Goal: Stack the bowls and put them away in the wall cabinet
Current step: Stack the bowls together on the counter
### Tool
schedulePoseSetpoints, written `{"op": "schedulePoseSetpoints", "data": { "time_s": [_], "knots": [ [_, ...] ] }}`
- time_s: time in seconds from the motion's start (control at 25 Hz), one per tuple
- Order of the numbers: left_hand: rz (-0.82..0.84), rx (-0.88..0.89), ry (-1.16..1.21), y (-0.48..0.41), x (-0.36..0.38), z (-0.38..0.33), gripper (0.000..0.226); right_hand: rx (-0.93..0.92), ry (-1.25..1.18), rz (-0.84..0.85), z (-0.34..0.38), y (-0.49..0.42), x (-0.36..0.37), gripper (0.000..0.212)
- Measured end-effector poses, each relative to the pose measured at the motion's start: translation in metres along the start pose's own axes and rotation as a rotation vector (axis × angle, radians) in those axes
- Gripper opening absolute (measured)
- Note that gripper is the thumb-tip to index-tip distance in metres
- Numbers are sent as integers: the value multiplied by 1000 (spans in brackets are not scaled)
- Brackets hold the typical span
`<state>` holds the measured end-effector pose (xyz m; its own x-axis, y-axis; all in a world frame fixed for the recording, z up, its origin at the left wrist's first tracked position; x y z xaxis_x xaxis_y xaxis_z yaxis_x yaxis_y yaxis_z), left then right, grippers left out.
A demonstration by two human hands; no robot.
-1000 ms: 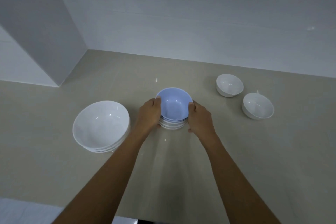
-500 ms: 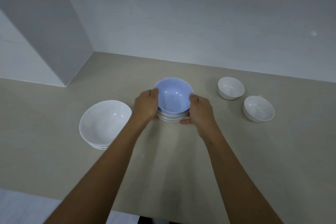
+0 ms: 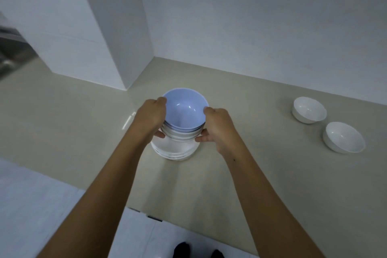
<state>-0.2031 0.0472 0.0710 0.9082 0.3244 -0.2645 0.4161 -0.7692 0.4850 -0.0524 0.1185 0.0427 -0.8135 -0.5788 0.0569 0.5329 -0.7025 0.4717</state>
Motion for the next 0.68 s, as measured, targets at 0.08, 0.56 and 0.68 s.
{"op": "schedulePoseSetpoints", "data": {
  "time_s": [0.08,0.56,0.68],
  "knots": [
    [33,-12,-11,-5,-3,9,45,18,21,-13,-5,-2,6,12],
    [21,24,-236,-19,-13,27,32,114,121,-93,-16,-7,22,11],
    [29,42,-325,-21,-12,26,40,122,131,-103,-17,-6,24,11]
  ]
}}
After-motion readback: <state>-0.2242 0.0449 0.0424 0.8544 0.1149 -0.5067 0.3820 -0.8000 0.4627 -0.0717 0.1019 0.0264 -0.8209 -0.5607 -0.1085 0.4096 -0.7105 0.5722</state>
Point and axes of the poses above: each hand's wrist, its own y-axis away from the middle knuckle, its own x-axis out of the palm, z = x × y, the point moved 4 cm from there along -y, towards the middle knuckle, and after that the axes turned 15 degrees about z, right-handed, at the moved point
